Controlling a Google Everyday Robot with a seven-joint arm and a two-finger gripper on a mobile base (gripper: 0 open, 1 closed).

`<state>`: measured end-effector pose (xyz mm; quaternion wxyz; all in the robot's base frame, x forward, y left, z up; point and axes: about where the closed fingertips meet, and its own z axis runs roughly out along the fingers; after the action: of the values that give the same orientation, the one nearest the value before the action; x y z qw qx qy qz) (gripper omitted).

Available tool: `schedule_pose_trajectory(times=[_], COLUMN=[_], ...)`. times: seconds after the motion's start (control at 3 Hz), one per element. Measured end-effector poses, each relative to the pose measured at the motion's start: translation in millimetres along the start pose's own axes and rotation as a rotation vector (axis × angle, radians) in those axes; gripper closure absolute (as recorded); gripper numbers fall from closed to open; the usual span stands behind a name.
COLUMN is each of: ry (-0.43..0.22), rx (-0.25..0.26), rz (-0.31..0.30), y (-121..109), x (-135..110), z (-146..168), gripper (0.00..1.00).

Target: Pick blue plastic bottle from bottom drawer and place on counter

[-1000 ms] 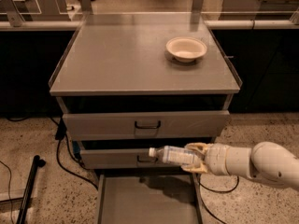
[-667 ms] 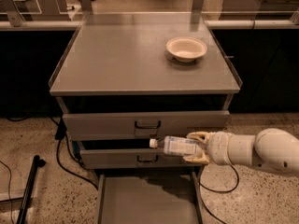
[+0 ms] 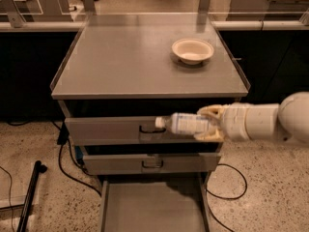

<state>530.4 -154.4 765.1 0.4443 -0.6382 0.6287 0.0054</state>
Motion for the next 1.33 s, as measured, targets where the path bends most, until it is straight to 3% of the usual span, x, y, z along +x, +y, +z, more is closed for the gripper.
schedule_pose_trajectory(times=[0.33, 1.0, 1.33], ry=[-0.023, -0.034, -0.069], rx=[0.037, 0.032, 0.005], rz=[-0.040, -0.071, -0.115], y=[-51.7, -61.8, -90.7], x=[-40.6, -50.1, -70.4], z=[-30.0, -23.3, -6.7], gripper=[1.00, 1.00, 1.00])
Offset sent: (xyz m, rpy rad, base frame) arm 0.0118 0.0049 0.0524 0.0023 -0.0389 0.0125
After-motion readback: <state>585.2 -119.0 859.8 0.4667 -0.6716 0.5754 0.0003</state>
